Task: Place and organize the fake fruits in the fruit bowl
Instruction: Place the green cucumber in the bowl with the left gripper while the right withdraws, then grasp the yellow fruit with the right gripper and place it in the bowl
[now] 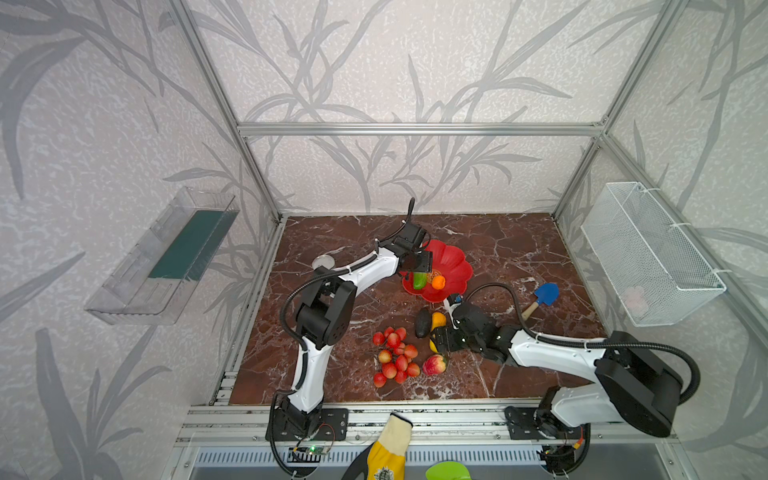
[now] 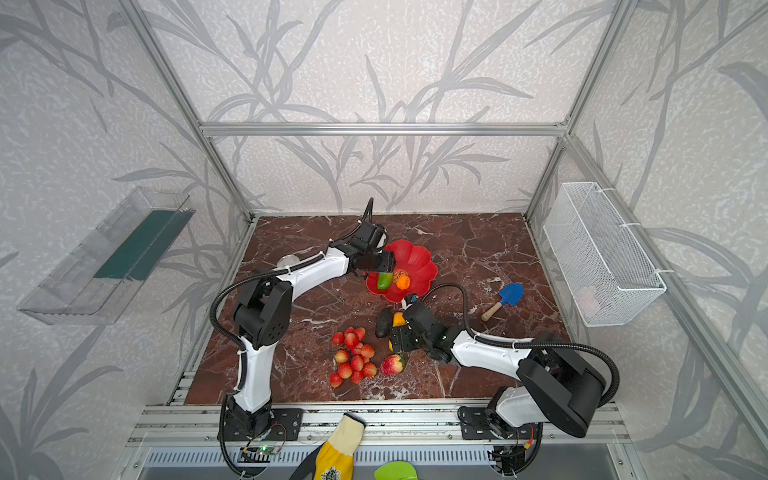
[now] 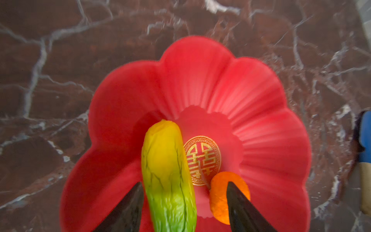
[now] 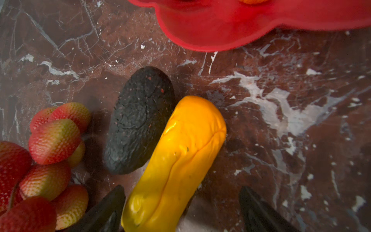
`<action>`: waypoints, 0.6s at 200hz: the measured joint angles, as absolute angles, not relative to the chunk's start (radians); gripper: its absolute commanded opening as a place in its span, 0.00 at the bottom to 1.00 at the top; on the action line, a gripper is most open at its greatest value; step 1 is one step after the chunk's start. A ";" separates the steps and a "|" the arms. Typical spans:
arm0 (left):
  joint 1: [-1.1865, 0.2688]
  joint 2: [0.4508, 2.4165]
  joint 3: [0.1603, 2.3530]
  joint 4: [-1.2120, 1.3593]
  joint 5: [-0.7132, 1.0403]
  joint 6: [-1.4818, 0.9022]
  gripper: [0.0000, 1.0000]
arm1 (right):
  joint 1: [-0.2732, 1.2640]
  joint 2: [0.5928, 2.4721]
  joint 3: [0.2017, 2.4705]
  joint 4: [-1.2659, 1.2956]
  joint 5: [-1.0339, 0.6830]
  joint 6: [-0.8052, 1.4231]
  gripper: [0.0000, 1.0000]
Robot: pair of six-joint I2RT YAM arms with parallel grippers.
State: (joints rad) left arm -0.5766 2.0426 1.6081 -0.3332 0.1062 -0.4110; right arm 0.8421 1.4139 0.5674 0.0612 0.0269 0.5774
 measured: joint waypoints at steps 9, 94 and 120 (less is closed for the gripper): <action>-0.575 1.987 1.581 -0.306 0.103 -0.411 0.68 | 0.845 1.436 0.578 0.070 0.027 0.580 0.89; -0.562 1.256 0.899 0.108 -0.148 -0.436 0.83 | 0.850 1.481 0.585 0.140 0.051 0.621 0.46; -0.553 1.145 0.710 0.104 -0.200 -0.472 0.84 | 0.849 1.300 0.549 0.083 0.134 0.595 0.45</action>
